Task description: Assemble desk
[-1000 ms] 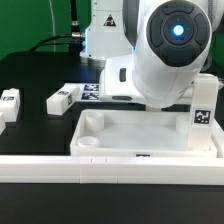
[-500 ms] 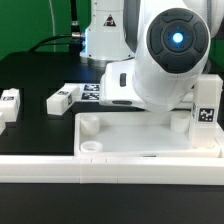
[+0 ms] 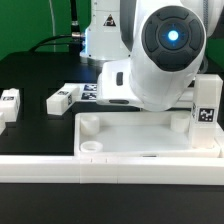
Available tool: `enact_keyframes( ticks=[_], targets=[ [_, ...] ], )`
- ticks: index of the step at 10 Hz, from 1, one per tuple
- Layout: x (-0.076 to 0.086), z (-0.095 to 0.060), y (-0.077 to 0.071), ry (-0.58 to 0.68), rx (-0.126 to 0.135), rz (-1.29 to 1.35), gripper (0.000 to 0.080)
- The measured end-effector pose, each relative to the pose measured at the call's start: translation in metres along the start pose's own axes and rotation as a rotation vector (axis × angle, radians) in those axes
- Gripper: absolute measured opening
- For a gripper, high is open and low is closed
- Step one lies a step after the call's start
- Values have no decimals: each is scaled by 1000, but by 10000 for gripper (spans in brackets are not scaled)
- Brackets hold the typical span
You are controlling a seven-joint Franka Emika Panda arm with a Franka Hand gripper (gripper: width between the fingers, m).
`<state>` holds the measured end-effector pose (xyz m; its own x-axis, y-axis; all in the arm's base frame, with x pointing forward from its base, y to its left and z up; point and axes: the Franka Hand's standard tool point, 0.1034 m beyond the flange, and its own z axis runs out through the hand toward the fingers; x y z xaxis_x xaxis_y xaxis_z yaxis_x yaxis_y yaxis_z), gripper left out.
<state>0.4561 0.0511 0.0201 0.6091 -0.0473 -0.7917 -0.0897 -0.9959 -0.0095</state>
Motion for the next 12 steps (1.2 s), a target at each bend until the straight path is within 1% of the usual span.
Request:
enact_keyframes(
  ticks=[1,2,3,4,5,6,7,8,9,10,11,12],
  targets=[
    [-7,-9,3,-8,-1,-10,288],
    [-20,-26,9,-25,0,-29,288],
    [-29,-44,15,-23,-4,-33,289],
    [-27,-50,16,-13,-2,-32,289],
    [-24,-47,16,-6,-3,-33,291],
    [-21,-50,15,29,-2,-33,291],
    [-21,-51,16,33,-1,-33,291],
    [-13,-56,15,93,0,-36,291],
    [-14,-70,19,166,6,-62,291],
    [-26,-93,27,216,17,-67,291],
    [-31,-112,32,264,25,-62,291],
    [-31,-125,34,315,28,-60,291]
  ],
)
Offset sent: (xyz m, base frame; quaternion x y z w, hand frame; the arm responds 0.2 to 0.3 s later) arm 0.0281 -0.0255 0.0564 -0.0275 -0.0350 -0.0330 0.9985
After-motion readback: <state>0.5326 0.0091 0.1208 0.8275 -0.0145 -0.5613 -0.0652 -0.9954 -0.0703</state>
